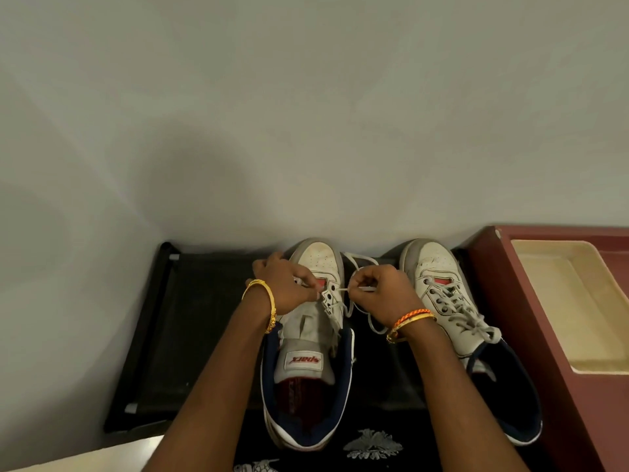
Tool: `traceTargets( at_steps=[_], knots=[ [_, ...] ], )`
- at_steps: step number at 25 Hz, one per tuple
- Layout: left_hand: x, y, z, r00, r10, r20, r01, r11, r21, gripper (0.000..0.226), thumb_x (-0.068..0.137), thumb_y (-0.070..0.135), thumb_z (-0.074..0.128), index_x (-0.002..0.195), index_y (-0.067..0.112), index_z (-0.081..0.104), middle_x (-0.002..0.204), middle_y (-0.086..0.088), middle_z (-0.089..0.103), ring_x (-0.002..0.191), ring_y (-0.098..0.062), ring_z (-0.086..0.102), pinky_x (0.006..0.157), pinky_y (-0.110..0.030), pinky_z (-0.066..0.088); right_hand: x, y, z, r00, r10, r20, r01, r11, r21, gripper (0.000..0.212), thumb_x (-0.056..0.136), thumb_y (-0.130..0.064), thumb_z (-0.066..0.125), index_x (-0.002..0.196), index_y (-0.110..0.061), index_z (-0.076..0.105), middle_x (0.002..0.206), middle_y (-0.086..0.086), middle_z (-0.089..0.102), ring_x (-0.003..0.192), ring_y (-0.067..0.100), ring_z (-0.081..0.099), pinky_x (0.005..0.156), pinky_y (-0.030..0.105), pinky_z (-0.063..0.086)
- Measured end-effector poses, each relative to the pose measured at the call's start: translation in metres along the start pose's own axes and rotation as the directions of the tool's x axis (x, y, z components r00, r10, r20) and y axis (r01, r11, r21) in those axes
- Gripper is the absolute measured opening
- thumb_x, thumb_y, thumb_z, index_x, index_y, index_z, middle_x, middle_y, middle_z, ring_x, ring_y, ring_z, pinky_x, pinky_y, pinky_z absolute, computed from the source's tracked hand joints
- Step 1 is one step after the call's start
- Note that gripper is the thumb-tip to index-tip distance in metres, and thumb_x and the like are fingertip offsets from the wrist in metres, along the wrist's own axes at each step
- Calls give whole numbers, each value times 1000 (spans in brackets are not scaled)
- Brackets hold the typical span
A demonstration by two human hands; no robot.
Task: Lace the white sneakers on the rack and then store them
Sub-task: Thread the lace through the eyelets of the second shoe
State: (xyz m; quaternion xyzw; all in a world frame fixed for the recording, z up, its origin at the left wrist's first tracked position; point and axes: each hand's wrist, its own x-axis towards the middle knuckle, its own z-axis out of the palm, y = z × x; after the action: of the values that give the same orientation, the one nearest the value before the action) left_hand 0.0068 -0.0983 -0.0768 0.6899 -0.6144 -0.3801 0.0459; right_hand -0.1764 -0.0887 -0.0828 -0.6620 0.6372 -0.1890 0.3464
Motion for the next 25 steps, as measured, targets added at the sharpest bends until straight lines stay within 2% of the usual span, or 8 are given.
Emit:
traceTargets(
  at_steps=[3,5,7,13,16,18,21,25],
  knots=[
    [-3,1,4,996,67,-52,-74,985,-155,22,76,23,76,89,39,70,156,-10,17,145,-28,0,117,-42,8,0,-3,0,1000,-29,-2,29,1000,-12,7,82,-12,66,82,-6,71,72,-4,61,63,0,53,57,3,39],
    [-4,2,6,996,63,-55,-73,979,-191,26,77,17,75,99,31,72,158,-12,1,145,-27,-4,117,-42,7,1,-6,0,999,-35,-8,35,999,-26,6,81,-11,66,81,-6,70,72,-4,60,62,-1,51,56,-1,38],
    [-2,0,8,997,57,-44,-66,969,-236,28,77,15,75,102,28,71,158,-12,-3,145,-26,-4,117,-40,7,3,-7,1,999,-45,-5,44,997,-64,7,80,-11,67,81,-6,71,75,-1,62,66,4,52,56,0,36],
    [4,-3,15,994,87,-71,-103,955,-277,29,76,14,76,102,26,72,158,-6,-5,146,-24,0,119,-42,11,5,-10,11,998,-70,1,70,996,-60,10,83,-11,64,83,-2,70,81,8,69,74,14,59,65,14,39],
    [6,-3,18,974,154,-166,-192,950,-245,18,74,12,77,87,24,74,159,-2,0,144,-22,15,115,-42,25,3,-7,12,998,-66,0,66,997,28,9,85,-9,62,84,-5,70,78,0,66,73,9,58,65,5,41],
    [5,1,19,955,229,-191,-262,949,-173,9,78,8,74,84,14,74,159,-3,5,142,-21,23,112,-32,29,1,-8,13,998,-64,-2,64,995,79,7,85,-6,61,84,-6,68,76,-4,63,71,5,56,63,1,39],
    [2,4,15,943,292,-158,-305,950,-66,6,83,1,65,86,4,70,157,-4,16,142,-20,24,100,-9,21,0,-7,16,998,-43,35,38,990,138,12,84,1,58,86,-11,59,75,-7,58,65,0,54,60,4,40],
    [-1,-6,1,937,260,-234,-284,956,-76,8,83,1,64,80,9,65,150,-5,32,135,-20,35,95,-8,22,1,-9,16,998,-59,5,58,988,147,25,79,3,56,96,-16,56,95,-2,53,83,12,52,67,9,42]
  ],
)
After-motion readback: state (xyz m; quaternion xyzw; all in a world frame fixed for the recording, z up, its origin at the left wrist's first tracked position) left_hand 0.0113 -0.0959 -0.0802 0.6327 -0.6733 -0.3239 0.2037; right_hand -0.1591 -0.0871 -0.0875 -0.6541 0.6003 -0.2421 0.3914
